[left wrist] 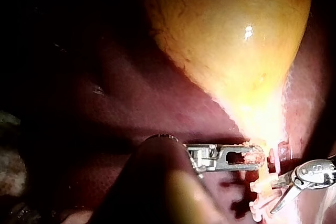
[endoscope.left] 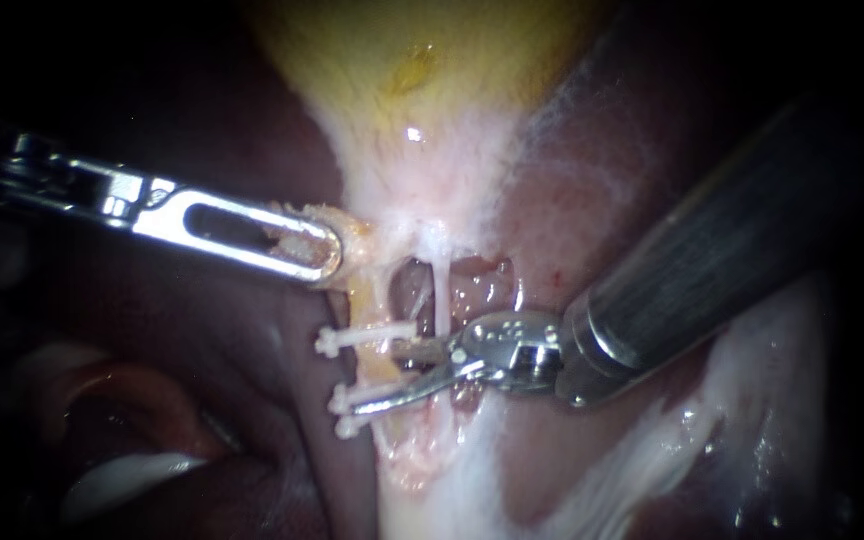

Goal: Go to the cutting position left tube

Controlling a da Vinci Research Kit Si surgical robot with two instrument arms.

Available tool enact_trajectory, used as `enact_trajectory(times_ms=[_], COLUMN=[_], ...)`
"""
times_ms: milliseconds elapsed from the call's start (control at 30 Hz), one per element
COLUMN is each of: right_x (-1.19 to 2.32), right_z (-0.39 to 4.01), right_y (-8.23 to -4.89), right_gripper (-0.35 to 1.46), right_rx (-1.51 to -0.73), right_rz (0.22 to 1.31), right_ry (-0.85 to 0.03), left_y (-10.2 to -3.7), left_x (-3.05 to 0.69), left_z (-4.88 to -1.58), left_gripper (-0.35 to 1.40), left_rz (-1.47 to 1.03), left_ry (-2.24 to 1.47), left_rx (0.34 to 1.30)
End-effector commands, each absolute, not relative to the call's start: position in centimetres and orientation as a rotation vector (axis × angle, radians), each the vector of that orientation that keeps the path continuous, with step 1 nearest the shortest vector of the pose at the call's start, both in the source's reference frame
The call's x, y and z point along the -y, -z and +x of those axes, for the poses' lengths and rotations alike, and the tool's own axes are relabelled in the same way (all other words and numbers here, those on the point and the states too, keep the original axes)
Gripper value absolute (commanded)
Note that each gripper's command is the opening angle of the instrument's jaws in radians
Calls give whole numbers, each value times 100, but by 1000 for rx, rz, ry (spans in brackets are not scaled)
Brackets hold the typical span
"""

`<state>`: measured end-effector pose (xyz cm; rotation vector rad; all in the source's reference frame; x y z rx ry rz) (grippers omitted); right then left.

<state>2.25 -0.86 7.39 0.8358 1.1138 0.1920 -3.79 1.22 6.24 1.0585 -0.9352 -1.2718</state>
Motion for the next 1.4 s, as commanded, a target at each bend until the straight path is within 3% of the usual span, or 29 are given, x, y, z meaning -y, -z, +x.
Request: enact_trajectory(times_ms=[33, 1400], right_x=[87, 88], right_z=[226, 268], right_y=[-740, -747], right_gripper=[140, 140], right_rx=[-1110, -1152], right_rz=[839, 904], right_ry=[-195, -195], left_y=[-624, -639], left_x=[-122, -132], left_z=[-380, -386], left_gripper=[-35, -35], left_rz=[1059, 1055], left_ry=[1272, 1268], left_rx=[935, 938])
